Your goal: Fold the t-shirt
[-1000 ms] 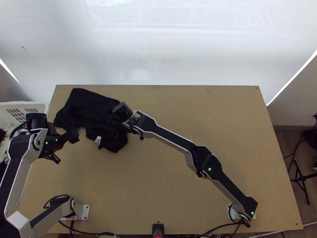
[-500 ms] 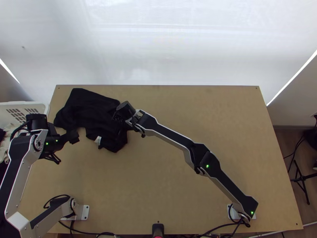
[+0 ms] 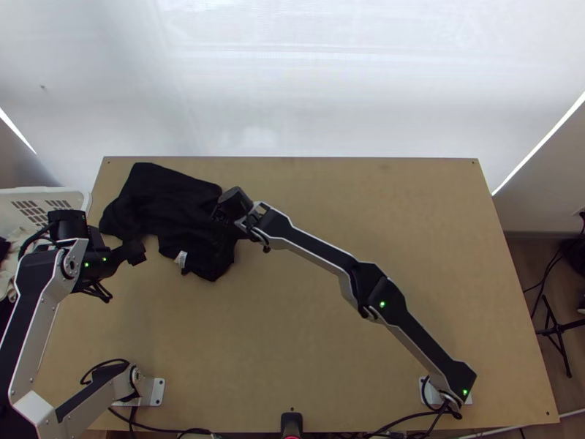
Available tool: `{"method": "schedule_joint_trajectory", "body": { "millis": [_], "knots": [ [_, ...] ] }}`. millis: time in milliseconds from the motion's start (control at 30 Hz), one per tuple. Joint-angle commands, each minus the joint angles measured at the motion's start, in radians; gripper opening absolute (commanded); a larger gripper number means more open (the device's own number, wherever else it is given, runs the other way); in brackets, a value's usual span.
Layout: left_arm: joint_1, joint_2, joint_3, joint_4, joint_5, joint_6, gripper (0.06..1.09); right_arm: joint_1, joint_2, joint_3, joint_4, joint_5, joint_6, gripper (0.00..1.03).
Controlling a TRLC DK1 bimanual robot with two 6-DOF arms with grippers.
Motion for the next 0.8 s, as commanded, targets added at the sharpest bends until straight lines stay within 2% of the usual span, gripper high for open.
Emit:
{"method": "schedule_joint_trajectory", "body": {
  "millis": [0,167,467,767],
  "knots": [
    [-0.008,-0.002,0.005,0.004,0.002,-0.002,1.05,-0.021,-0.170,-0.104,0.002,-0.021,0.070,0.03],
    [-0.052,0.000,-0.004,0.035,0.002,-0.018,1.05,-0.058,-0.381,-0.221,-0.002,-0.021,0.129,0.03],
    [-0.117,-0.028,0.002,0.043,0.004,-0.035,1.05,-0.127,-0.703,-0.409,-0.038,-0.016,0.175,0.03],
    [-0.149,-0.088,-0.049,0.046,0.004,-0.013,1.05,-0.191,-0.989,-0.488,-0.061,0.068,0.170,0.03]
  ]
}}
